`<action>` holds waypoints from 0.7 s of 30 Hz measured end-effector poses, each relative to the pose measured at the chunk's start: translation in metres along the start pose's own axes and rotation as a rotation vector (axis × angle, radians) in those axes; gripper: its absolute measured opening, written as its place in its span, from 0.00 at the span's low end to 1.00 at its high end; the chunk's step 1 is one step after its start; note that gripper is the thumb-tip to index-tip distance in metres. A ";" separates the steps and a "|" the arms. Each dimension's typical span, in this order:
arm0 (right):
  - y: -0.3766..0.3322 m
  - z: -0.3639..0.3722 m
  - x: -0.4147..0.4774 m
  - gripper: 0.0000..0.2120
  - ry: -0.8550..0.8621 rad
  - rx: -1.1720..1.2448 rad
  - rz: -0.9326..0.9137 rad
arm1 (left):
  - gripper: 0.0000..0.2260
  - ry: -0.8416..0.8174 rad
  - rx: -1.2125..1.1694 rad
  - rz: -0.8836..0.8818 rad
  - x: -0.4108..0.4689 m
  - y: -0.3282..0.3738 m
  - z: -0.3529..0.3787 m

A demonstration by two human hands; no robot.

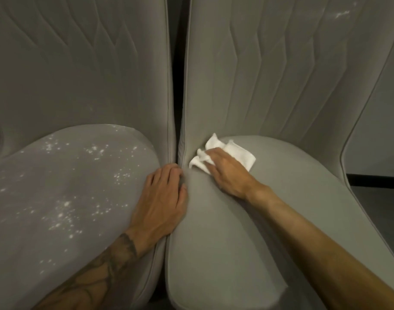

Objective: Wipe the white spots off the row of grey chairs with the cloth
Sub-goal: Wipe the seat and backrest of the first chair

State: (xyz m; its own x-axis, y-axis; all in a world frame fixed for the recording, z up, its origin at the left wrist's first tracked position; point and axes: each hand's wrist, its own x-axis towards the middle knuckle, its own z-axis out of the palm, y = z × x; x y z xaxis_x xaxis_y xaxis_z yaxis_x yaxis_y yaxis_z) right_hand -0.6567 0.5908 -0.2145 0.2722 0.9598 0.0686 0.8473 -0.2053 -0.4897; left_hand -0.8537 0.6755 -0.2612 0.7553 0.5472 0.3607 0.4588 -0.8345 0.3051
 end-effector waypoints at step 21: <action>-0.020 0.009 -0.019 0.18 0.003 0.069 -0.030 | 0.11 0.010 -0.013 -0.047 -0.002 0.006 -0.006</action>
State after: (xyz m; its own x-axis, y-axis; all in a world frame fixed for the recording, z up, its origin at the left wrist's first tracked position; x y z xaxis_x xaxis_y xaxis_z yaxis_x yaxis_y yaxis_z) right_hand -0.6829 0.5785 -0.2138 0.2486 0.9648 0.0863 0.8218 -0.1629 -0.5459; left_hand -0.8552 0.6696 -0.2547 0.7284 0.5861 0.3549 0.4871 -0.8072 0.3334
